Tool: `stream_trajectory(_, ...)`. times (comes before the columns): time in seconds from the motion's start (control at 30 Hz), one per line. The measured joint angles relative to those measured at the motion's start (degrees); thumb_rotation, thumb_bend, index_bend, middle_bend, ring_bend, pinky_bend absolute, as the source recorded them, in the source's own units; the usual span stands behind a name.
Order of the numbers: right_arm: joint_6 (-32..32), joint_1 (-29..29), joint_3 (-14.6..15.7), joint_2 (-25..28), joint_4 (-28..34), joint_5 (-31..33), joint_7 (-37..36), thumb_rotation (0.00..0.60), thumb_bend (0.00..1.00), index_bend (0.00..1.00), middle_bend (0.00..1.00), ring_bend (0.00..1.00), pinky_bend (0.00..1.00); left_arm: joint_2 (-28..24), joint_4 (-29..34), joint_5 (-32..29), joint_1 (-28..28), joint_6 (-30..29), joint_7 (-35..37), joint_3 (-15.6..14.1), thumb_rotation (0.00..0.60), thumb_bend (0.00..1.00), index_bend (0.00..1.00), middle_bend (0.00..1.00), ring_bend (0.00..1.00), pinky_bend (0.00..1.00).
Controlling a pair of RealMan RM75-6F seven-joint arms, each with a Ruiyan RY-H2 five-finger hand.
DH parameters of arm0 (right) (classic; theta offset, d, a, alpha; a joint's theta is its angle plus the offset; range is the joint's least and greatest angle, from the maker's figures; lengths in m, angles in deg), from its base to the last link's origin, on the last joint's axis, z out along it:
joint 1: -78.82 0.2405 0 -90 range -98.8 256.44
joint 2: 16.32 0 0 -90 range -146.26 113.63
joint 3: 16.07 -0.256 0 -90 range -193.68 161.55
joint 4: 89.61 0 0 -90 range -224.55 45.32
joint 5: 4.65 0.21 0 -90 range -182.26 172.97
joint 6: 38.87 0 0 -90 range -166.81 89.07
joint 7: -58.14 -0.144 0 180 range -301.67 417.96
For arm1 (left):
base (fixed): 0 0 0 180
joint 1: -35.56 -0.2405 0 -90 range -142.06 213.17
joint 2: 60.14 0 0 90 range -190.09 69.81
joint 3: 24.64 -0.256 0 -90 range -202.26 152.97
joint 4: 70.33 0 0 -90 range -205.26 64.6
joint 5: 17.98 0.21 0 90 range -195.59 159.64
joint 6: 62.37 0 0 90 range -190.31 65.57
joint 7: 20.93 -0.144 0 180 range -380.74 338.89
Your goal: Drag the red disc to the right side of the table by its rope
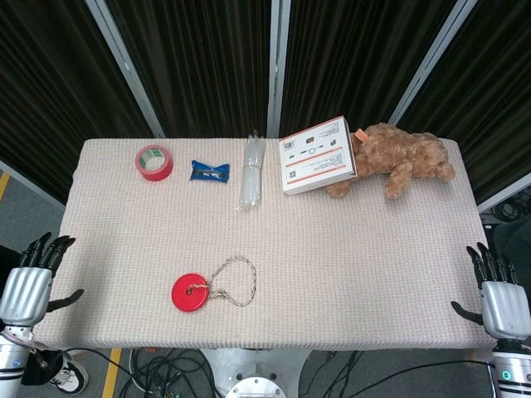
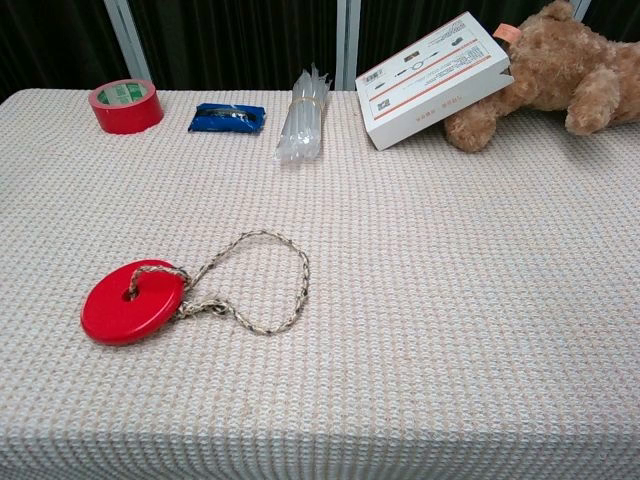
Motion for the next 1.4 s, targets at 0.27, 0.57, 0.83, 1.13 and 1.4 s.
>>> stream_trajectory(0.27, -0.13, 0.20, -0.04, 0.18, 0.65, -0.22, 0.11, 0.600, 0.00, 0.00, 0.00, 0.00, 0.00, 0.00, 0.06, 0.02, -0.11, -0.04, 0.02, -0.12, 0.600, 0.02, 0.14, 0.13, 0.02, 0.12)
stream_trajectory(0.57, -3.08, 2.85, -0.19, 1.43, 4.68, -1.67, 2.96, 0.600, 0.00, 0.00, 0.00, 0.00, 0.00, -0.10, 0.06, -0.18, -0.01, 0.47, 0.39, -0.19, 0.600, 0.02, 0.14, 0.13, 0.02, 0.12)
stream_trajectory(0.83, -14.25, 12.05, -1.78, 4.71, 13.81, -3.79, 9.43, 0.600, 0.00, 0.00, 0.00, 0.00, 0.00, 0.57, -0.34, -0.03, 0.00, 0.48, 0.34, -0.30, 0.600, 0.02, 0.14, 0.13, 0.02, 0.12)
stream_trajectory(1.13, -30.36, 26.49, -5.16, -0.70, 21.23, -0.74, 18.83, 0.600, 0.00, 0.00, 0.00, 0.00, 0.00, 0.72, -1.54, -0.43, -0.55, 0.17, 1.85, -0.48, 0.600, 0.02, 0.14, 0.13, 0.02, 0.12)
stream_trajectory(1.4, -38.41, 36.84, -7.84, -13.27, 17.15, 8.20, 24.94, 0.600, 0.05, 0.00, 0.00, 0.00, 0.00, 0.92, -3.41, -0.83, -1.17, -0.45, 3.97, -0.42, 0.600, 0.02, 0.14, 0.13, 0.02, 0.12)
